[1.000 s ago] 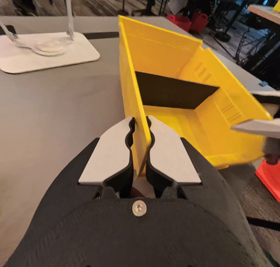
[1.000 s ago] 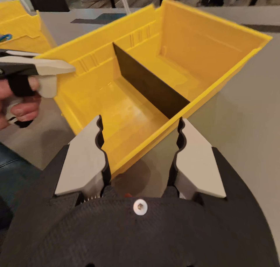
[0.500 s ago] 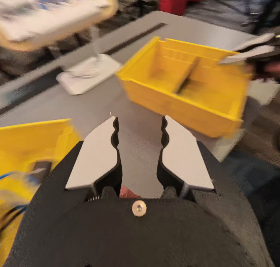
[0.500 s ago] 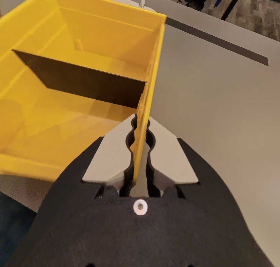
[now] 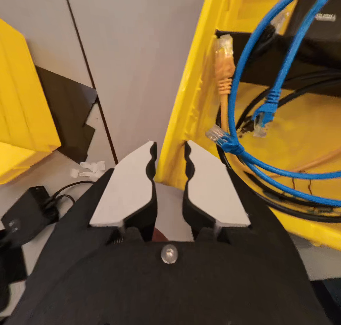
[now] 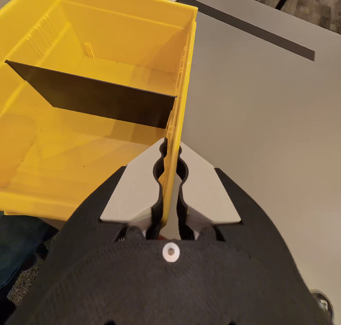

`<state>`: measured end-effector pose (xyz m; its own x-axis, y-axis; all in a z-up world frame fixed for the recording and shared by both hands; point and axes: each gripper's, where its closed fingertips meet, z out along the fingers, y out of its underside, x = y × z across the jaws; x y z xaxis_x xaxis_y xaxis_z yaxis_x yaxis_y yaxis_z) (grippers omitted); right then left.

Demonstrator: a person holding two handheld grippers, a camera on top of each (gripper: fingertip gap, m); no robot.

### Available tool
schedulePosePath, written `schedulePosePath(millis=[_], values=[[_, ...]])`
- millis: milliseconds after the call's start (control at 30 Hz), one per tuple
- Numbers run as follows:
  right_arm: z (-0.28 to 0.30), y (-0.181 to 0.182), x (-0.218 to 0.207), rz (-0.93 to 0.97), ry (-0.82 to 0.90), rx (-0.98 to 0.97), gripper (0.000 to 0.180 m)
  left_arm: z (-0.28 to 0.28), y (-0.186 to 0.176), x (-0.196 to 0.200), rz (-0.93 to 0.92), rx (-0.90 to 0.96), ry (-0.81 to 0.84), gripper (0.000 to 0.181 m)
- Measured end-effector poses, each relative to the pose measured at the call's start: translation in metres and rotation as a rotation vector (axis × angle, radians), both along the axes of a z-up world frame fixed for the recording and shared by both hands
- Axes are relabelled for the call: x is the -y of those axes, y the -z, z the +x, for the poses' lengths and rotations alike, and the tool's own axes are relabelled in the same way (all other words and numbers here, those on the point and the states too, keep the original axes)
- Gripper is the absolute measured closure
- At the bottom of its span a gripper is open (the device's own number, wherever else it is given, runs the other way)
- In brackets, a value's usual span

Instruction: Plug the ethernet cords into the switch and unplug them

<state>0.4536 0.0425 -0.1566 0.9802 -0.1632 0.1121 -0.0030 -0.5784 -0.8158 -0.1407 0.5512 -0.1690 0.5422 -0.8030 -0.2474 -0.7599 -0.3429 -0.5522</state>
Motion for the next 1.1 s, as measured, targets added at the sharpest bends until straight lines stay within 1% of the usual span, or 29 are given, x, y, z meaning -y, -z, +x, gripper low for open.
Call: schedulePosePath(millis=[67, 167, 233, 333, 467, 567, 700, 833, 900, 1033, 1100], values=[[0.009, 0.000, 0.011, 0.001, 0.030, -0.004, 0.177, 0.000, -0.001, -0.002, 0.020, 0.022, 0.004, 0.155], [0.023, 0.000, 0.029, 0.000, 0.078, 0.000, 0.177, -0.005, -0.002, 0.006, 0.019, 0.061, -0.048, 0.160], [0.031, 0.000, 0.041, 0.002, 0.116, 0.000, 0.177, -0.013, -0.005, 0.021, -0.007, 0.112, -0.108, 0.166], [0.040, -0.001, 0.058, 0.007, 0.168, 0.001, 0.177, -0.021, -0.005, 0.055, -0.043, 0.192, -0.154, 0.176], [0.046, -0.001, 0.075, 0.013, 0.211, -0.002, 0.177, -0.032, -0.005, 0.073, 0.047, 0.189, -0.175, 0.174], [0.049, -0.001, 0.084, 0.017, 0.247, -0.005, 0.177, -0.040, -0.005, 0.077, 0.033, 0.228, -0.179, 0.175], [0.054, -0.001, 0.096, 0.021, 0.294, 0.002, 0.177, -0.046, -0.007, 0.087, 0.006, 0.242, -0.117, 0.176], [0.061, -0.001, 0.105, 0.022, 0.358, 0.010, 0.177, -0.051, -0.006, 0.092, -0.016, 0.290, -0.121, 0.177], [0.064, -0.001, 0.108, 0.028, 0.380, 0.006, 0.177, -0.056, -0.006, 0.094, 0.005, 0.255, -0.099, 0.177], [0.070, -0.001, 0.107, 0.036, 0.400, 0.014, 0.177, -0.062, -0.007, 0.087, -0.001, 0.259, -0.114, 0.177], [0.073, -0.001, 0.104, 0.035, 0.399, 0.014, 0.177, -0.062, -0.006, 0.082, -0.023, 0.294, -0.130, 0.177]])
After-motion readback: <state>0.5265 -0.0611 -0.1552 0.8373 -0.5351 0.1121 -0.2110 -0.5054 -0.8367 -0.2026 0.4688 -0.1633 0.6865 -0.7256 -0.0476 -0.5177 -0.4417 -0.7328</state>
